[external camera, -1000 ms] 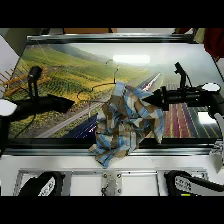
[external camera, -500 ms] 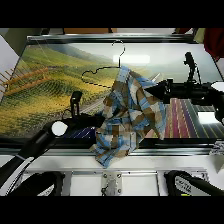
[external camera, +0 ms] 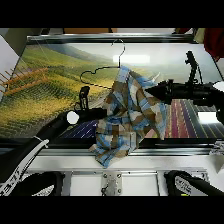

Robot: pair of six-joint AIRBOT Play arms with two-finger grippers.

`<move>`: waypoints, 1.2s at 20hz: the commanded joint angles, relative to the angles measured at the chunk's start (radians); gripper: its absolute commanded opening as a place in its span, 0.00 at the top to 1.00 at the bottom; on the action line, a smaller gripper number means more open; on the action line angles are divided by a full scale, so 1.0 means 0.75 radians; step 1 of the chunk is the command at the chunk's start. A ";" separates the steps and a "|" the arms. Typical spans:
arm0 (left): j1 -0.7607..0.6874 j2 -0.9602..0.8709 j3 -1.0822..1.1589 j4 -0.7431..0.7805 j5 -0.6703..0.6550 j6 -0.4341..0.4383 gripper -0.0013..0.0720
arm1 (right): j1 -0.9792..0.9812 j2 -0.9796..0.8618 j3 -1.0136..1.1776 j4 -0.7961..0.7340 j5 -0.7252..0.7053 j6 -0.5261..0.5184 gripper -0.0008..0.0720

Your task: Fold the clothes and pants, and hang the long-sleeved shirts on hangers.

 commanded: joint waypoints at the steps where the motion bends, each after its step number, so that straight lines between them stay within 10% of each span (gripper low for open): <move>1: 0.205 -0.024 0.085 0.007 -0.210 0.008 0.96 | -0.001 0.058 0.002 -0.010 0.114 0.050 0.97; 9: 0.547 -0.024 0.244 0.006 -0.455 0.135 0.96 | -0.001 0.124 0.002 -0.160 0.123 0.140 0.97; 24: 0.572 -0.021 0.460 0.215 -0.765 0.200 0.97 | -0.001 0.124 0.001 -0.399 0.026 0.220 0.97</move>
